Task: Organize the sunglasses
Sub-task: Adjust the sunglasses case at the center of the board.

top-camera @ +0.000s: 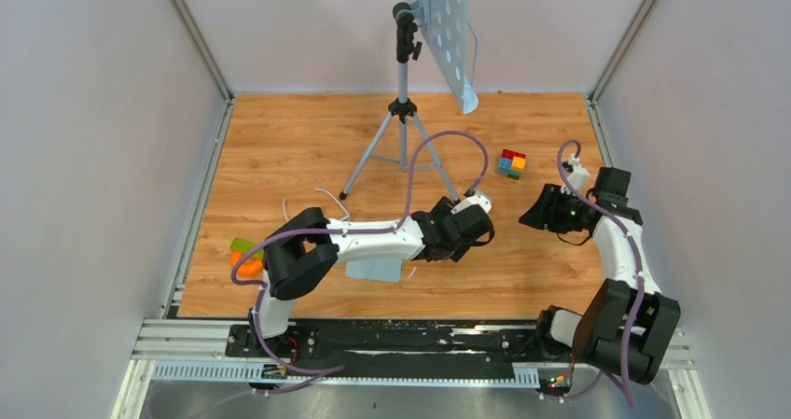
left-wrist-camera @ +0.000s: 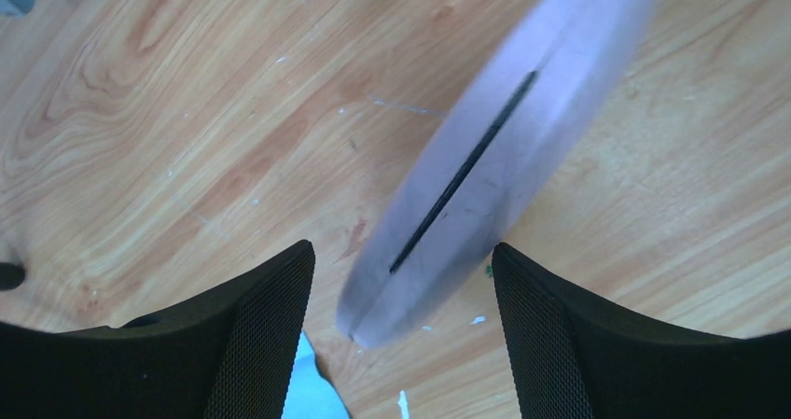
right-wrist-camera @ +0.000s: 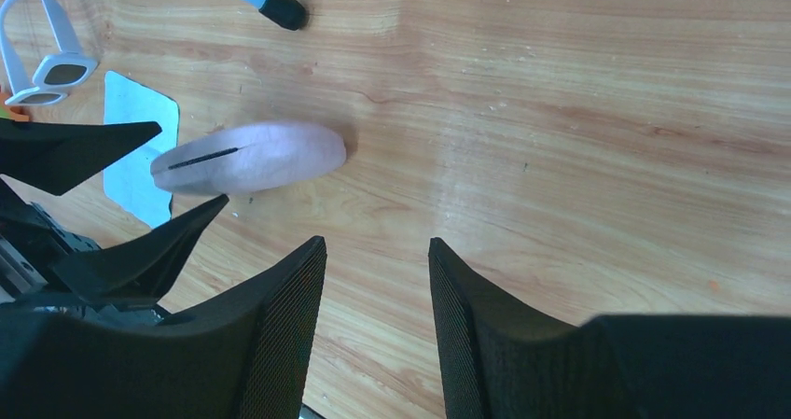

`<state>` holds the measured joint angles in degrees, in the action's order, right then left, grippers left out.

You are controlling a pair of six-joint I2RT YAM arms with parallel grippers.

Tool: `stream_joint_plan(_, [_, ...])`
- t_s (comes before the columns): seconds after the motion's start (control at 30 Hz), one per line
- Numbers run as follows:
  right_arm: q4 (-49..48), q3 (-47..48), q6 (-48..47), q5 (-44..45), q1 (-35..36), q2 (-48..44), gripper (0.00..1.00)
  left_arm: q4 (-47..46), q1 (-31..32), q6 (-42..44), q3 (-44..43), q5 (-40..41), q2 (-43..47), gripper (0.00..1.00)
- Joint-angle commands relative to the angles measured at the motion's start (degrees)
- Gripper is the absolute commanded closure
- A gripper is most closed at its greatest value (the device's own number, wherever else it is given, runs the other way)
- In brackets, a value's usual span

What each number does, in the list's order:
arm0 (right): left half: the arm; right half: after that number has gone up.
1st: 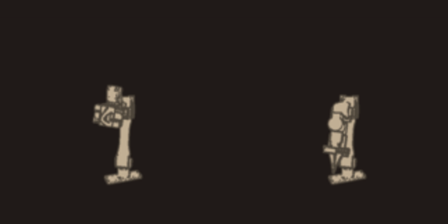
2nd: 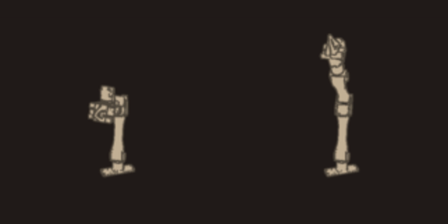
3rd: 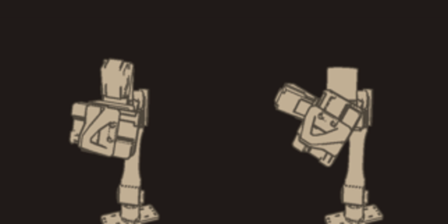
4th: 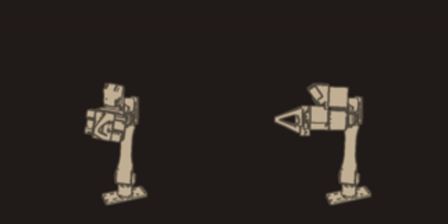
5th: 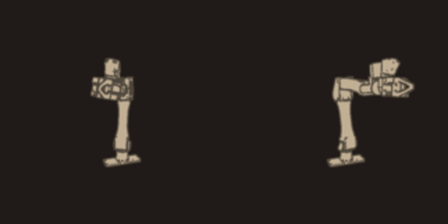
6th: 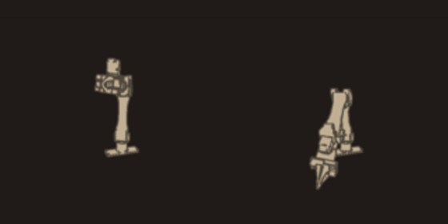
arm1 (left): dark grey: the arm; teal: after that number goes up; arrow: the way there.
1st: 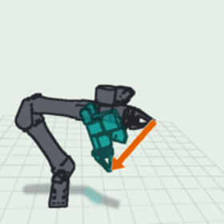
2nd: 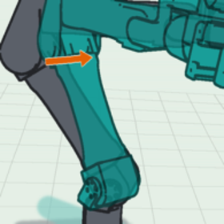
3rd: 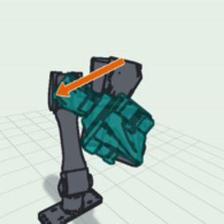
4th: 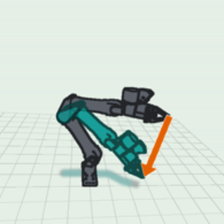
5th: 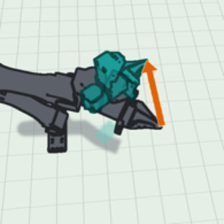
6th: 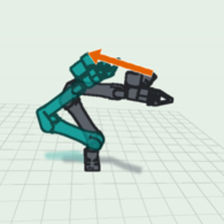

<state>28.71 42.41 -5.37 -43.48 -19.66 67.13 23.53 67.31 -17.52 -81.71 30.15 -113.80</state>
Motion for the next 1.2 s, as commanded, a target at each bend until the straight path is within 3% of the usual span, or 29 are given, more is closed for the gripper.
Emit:
stream_joint_plan(0.0, [0.4,0.6,0.4,-1.3,-1.4,1.2,0.51,-1.2,-2.6,-4.1,3.1,3.0,3.3,0.26])
stream_joint_plan(0.13, [0.4,0.6,0.3,-1.4,-1.9,1.3,0.51,-5.5,-5.6,-5.7,7.4,0.0,5.5,0.27])
stream_joint_plan(0.3, [0.4,0.6,0.3,-1.8,-2.3,1.6,0.51,-16.9,-7.3,-3.0,12.4,-10.8,6.9,0.31])
stream_joint_plan(0.4, [0.4,0.6,0.3,-2.0,-2.6,1.8,0.51,-16.1,-7.3,-2.4,10.7,-12.8,6.1,0.3])
stream_joint_plan(0.53, [0.4,0.6,0.2,-2.5,-3.1,1.8,0.51,-19.3,-5.8,6.6,11.8,-16.0,8.1,0.24])
stream_joint_plan(0.8, [0.5,0.7,-0.3,-3.6,-3.7,2.3,0.51,-3.5,-4.9,26.1,1.5,-13.5,4.9,0.19])
stream_joint_plan(1.03, [0.5,0.8,-0.6,-4.6,-4.1,2.5,0.51,-1.6,-5.0,42.9,-1.8,-15.9,1.6,0.14])
stream_joint_plan(1.17, [0.6,0.7,-0.9,-5.3,-4.5,2.1,0.5,-0.7,-6.9,47.0,-5.4,-22.8,-1.4,0.06])
